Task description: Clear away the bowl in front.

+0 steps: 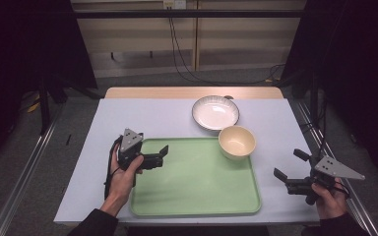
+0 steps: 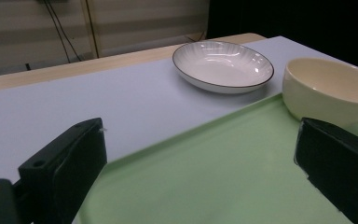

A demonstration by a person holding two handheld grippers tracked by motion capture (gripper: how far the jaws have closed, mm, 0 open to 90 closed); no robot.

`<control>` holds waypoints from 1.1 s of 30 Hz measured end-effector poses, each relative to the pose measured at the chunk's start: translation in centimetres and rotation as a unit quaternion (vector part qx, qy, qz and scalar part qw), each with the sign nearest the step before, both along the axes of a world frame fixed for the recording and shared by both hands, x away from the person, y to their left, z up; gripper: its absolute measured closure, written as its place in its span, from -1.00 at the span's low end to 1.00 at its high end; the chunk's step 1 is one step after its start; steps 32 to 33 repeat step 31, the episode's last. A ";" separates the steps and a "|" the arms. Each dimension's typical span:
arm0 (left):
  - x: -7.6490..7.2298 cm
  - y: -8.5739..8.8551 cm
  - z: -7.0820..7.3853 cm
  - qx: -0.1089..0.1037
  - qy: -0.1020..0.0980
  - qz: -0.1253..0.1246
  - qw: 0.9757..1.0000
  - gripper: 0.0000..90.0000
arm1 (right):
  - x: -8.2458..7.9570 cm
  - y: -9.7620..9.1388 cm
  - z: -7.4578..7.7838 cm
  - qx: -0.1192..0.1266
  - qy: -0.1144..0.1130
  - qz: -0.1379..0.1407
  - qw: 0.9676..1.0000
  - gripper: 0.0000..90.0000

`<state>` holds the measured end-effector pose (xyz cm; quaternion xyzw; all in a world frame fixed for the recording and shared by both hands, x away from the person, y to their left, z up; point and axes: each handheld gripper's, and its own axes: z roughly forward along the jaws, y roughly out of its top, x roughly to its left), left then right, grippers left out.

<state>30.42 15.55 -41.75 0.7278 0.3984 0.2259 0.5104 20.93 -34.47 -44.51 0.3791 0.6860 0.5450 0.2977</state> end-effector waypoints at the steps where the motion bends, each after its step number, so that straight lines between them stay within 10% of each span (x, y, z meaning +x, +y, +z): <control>1: -0.2 0.3 -0.1 0.004 0.000 0.003 1.000 -0.95 | 0.0 0.0 0.0 -0.001 0.003 0.002 1.000 -1.00; 6: -1.4 1.5 -1.2 0.027 0.012 0.011 1.000 -0.94 | 0.0 0.0 0.0 -0.002 0.000 0.001 1.000 -1.00; 10: -2.6 2.6 -1.6 -0.001 0.017 0.026 1.000 -0.94 | 0.0 0.0 0.0 -0.003 0.002 -0.001 1.000 -1.00; 24: -6.7 6.5 -1.8 0.009 0.002 0.050 0.999 -0.97 | 0.2 0.0 -0.2 -0.003 0.014 -0.003 1.000 -1.00; 33: -6.8 6.9 -1.7 0.003 -0.007 0.057 0.998 -0.97 | 0.5 0.1 -0.5 -0.017 0.025 -0.005 1.000 -1.00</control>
